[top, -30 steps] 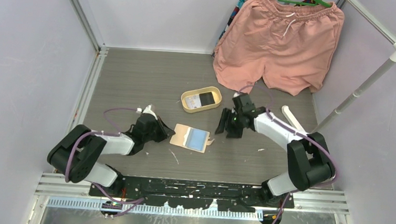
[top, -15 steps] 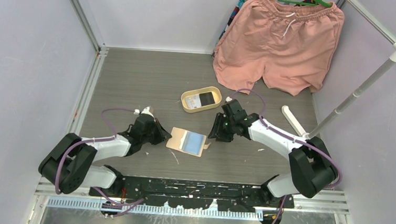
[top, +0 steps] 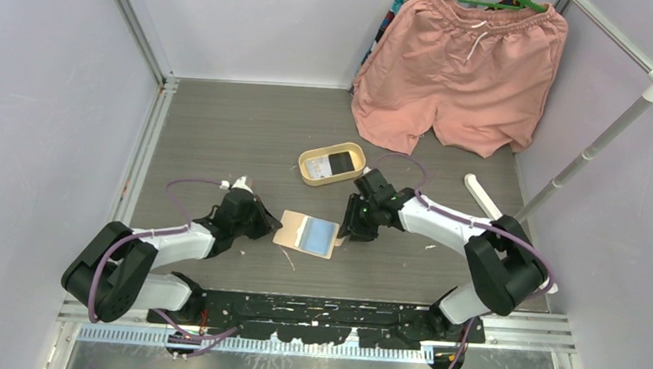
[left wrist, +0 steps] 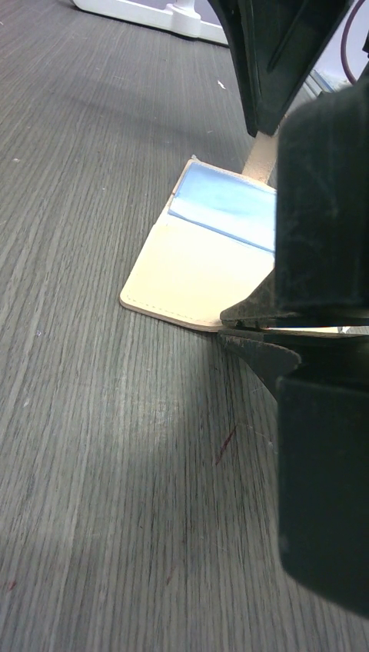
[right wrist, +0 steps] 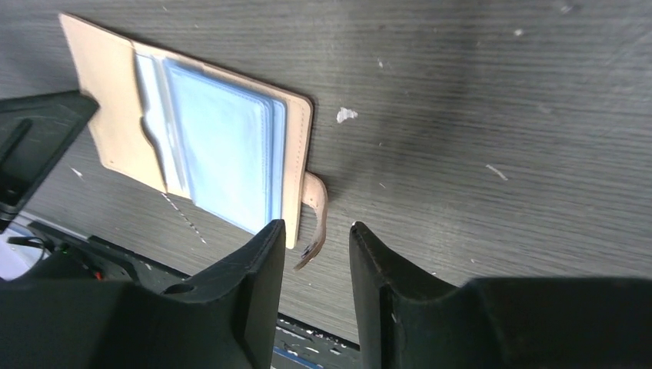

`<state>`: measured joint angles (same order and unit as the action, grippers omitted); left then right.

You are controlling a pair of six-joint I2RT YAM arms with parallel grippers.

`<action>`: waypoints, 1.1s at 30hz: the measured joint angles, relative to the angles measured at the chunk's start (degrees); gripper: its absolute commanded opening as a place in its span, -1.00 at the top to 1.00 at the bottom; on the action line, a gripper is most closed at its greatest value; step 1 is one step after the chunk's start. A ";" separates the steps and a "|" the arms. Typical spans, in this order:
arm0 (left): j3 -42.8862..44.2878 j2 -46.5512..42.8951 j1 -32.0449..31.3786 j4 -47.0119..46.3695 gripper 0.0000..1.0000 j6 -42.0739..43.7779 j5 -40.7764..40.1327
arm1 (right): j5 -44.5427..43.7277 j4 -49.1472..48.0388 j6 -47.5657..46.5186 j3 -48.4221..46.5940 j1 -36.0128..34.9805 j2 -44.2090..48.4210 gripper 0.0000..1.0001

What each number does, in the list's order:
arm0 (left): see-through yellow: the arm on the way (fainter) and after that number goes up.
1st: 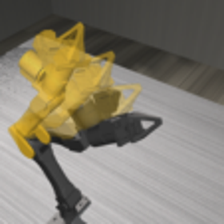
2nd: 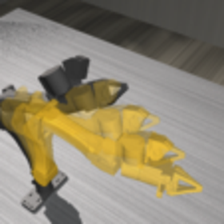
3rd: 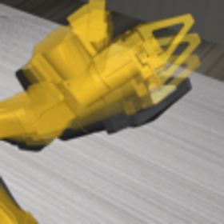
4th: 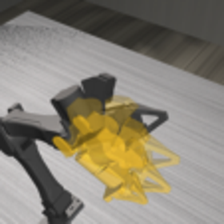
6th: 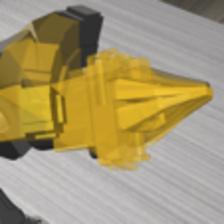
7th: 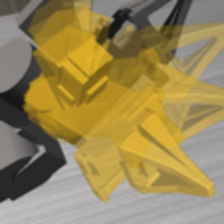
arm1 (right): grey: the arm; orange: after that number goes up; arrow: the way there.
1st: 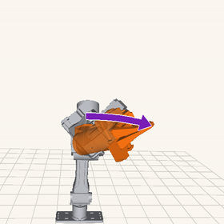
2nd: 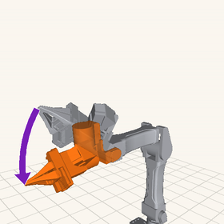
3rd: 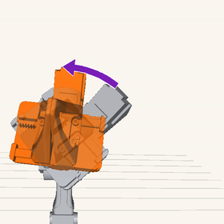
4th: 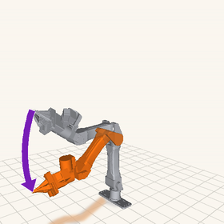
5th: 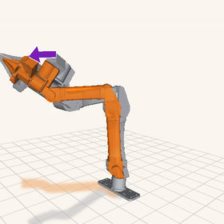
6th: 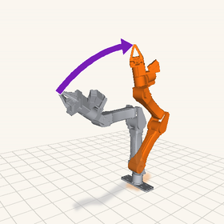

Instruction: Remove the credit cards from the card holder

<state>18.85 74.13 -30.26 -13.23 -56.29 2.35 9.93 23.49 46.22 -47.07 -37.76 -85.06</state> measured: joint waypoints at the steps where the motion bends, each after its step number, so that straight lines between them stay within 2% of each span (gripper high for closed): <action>1: -0.02 0.00 0.02 0.00 1.00 0.00 0.00 | 0.02 0.22 0.07 -0.13 -0.33 -0.55 0.20; 11: -0.55 -0.13 0.02 -0.81 1.00 -0.02 0.00 | -0.02 1.49 0.74 -1.51 -2.64 -2.05 0.25; 18: -0.66 -0.11 0.00 -1.09 1.00 -0.02 0.02 | -0.74 1.99 0.74 -1.60 -2.64 -2.05 0.44; 29: -0.66 -0.28 0.02 -0.85 1.00 -0.02 -0.13 | -1.57 2.32 0.92 -1.60 -2.64 -1.75 0.47; 33: -0.66 -0.31 0.00 -0.85 1.00 -0.02 -0.17 | -2.03 2.38 0.90 -1.62 -2.64 -1.38 0.60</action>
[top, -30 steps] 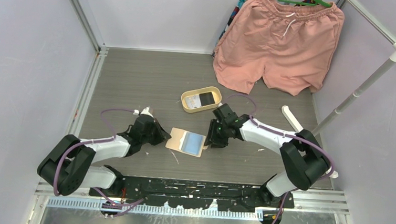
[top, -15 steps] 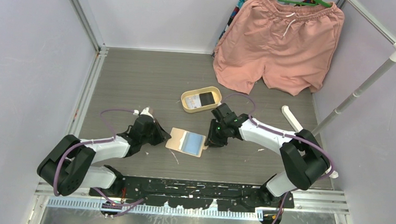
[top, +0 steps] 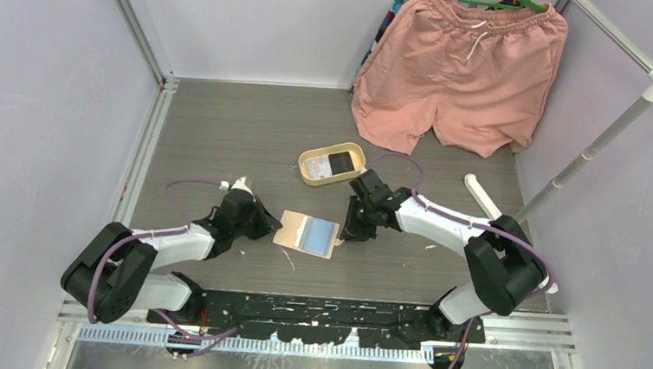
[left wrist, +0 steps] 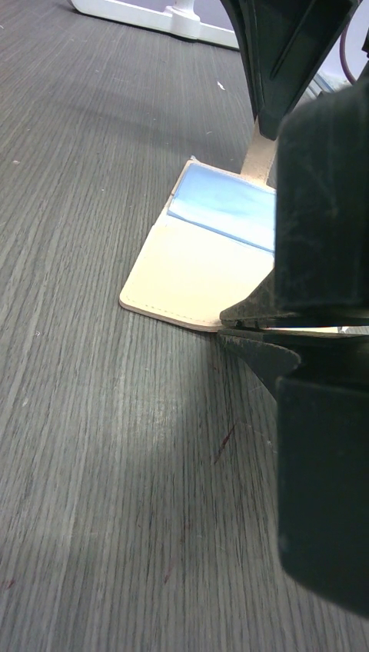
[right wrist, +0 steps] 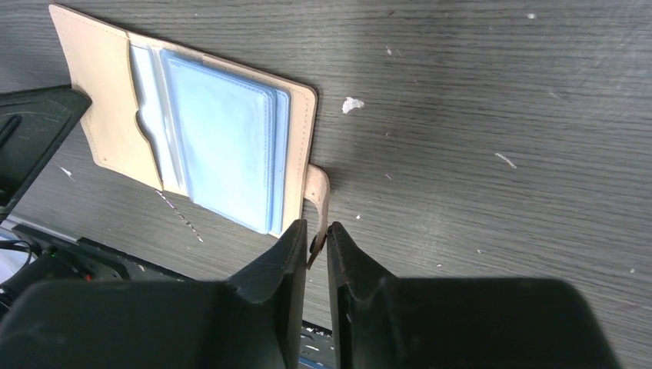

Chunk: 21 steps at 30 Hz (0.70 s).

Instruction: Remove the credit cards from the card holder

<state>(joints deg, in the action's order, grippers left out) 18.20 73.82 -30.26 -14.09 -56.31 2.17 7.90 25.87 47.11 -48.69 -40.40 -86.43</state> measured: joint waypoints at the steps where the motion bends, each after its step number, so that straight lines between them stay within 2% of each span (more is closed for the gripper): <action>1: 0.00 -0.02 0.00 0.00 1.00 0.00 0.00 | -0.17 0.09 0.02 0.00 0.00 0.24 0.64; 4: -0.07 -0.13 0.00 0.07 1.00 0.00 -0.02 | -0.39 0.20 0.02 -0.02 0.00 0.76 0.69; 14: -0.39 -1.07 0.00 0.90 1.00 0.00 -0.22 | -0.42 0.39 0.02 -0.09 0.00 1.03 0.70; 15: -0.39 -1.11 0.00 0.98 1.00 0.00 -0.24 | -0.42 0.42 0.02 -0.07 0.00 1.09 0.69; 18: -0.39 -1.11 0.00 1.03 1.00 0.02 -0.24 | -0.42 0.52 0.04 -0.09 0.00 1.31 0.47; 21: -0.42 -1.22 0.00 1.11 1.00 0.02 -0.24 | -0.39 0.59 0.04 -0.07 0.00 1.33 0.46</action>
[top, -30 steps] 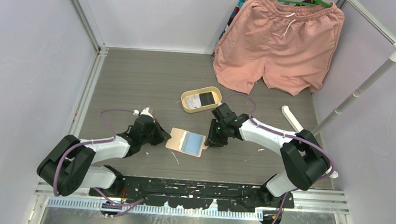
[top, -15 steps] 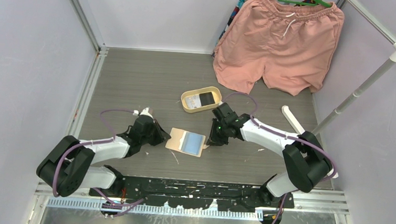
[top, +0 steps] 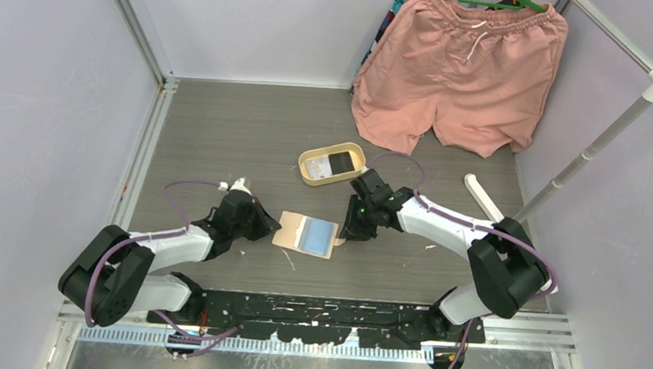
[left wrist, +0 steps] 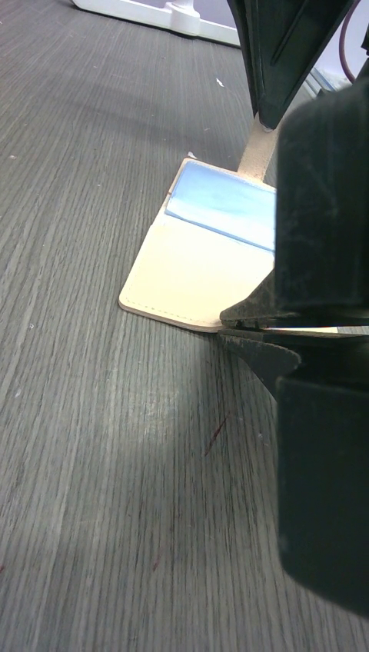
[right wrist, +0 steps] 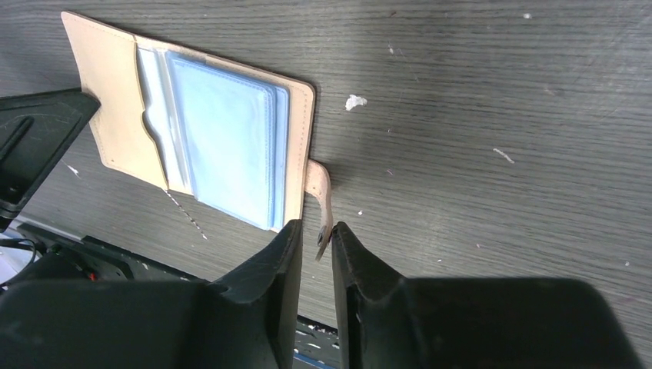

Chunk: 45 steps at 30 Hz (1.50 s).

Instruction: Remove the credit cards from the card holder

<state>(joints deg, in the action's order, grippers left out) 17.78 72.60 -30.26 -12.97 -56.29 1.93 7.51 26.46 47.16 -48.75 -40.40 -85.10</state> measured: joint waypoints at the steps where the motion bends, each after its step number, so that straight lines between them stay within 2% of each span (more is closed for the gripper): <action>1: -0.02 -0.02 0.00 0.00 1.00 0.00 0.00 | 0.00 0.00 0.00 0.00 0.00 0.00 0.46; 16: -0.74 -1.03 0.00 0.11 1.00 -0.02 -0.13 | -0.20 0.13 0.00 0.00 0.00 1.11 0.63; 22: -0.79 -1.38 0.00 0.55 1.00 0.00 -0.31 | -0.20 0.13 0.00 0.00 0.00 1.29 0.81; 25: -0.79 -1.49 0.00 0.66 1.00 -0.02 -0.37 | -0.15 0.11 0.00 0.00 0.00 1.29 0.97; 32: -0.70 -2.36 -0.13 2.10 1.00 0.00 -0.39 | 0.26 -0.28 0.04 0.00 0.00 1.29 0.98; 39: 3.41 -8.72 -4.09 17.90 1.00 1.40 -3.30 | 0.72 -1.09 0.04 0.00 0.00 1.09 0.98; 45: 7.54 -15.15 -5.88 25.29 1.00 1.11 -4.37 | 1.18 -2.95 0.33 0.00 0.00 0.81 0.98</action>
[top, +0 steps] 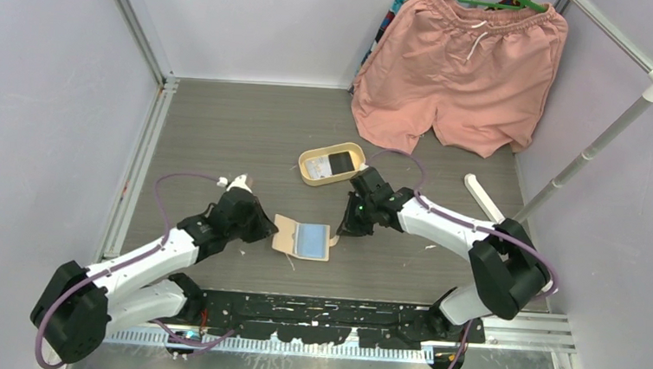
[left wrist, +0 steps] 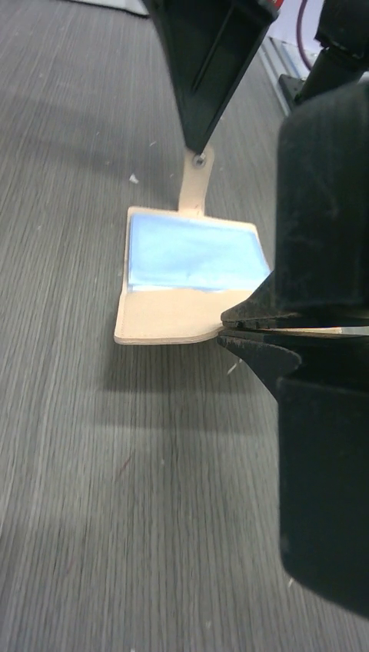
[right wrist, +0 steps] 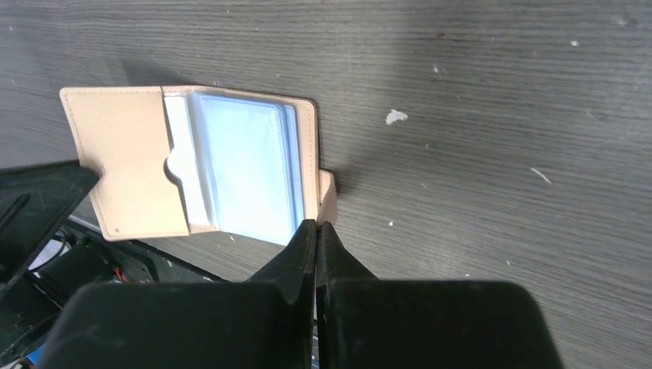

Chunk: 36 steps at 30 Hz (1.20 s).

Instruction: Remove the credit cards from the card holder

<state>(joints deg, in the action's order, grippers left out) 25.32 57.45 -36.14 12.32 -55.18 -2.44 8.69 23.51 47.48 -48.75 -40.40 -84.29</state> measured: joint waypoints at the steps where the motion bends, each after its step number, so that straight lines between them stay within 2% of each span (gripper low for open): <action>1: 0.59 -0.28 -0.50 0.42 1.00 -0.11 -0.07 | 0.11 -0.39 0.11 0.00 0.00 -0.24 0.98; 9: 2.43 3.61 -6.64 -0.50 1.00 -2.19 -1.14 | 1.40 -4.04 1.11 0.00 0.00 -2.86 0.98; 18: 7.17 10.67 -13.84 -3.93 0.68 -4.48 -2.99 | 1.66 -6.71 1.73 1.16 0.02 -3.08 0.98; 22: 10.91 10.69 -14.43 -6.16 0.48 -4.44 -3.50 | 1.73 -7.41 2.45 2.19 0.02 -3.08 0.98; 26: 13.14 11.17 -14.43 -7.67 0.36 -4.39 -3.61 | 1.36 -9.40 3.41 4.09 0.02 -2.05 0.98; 31: 14.10 14.53 -14.56 -9.42 0.32 -4.39 -3.54 | 0.31 -10.73 5.18 8.66 0.83 2.91 0.98; 34: 14.10 15.50 -14.64 -8.46 0.11 -3.89 -4.37 | 0.15 -10.80 5.46 10.56 2.03 6.34 0.98; 36: 14.10 14.53 -14.25 -6.32 0.06 -2.78 -5.77 | 0.15 -10.73 5.44 11.32 3.21 8.55 0.98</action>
<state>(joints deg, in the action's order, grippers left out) 39.42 71.99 -50.39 6.00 -57.95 -8.21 8.84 12.78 52.93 -37.43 -37.19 -75.75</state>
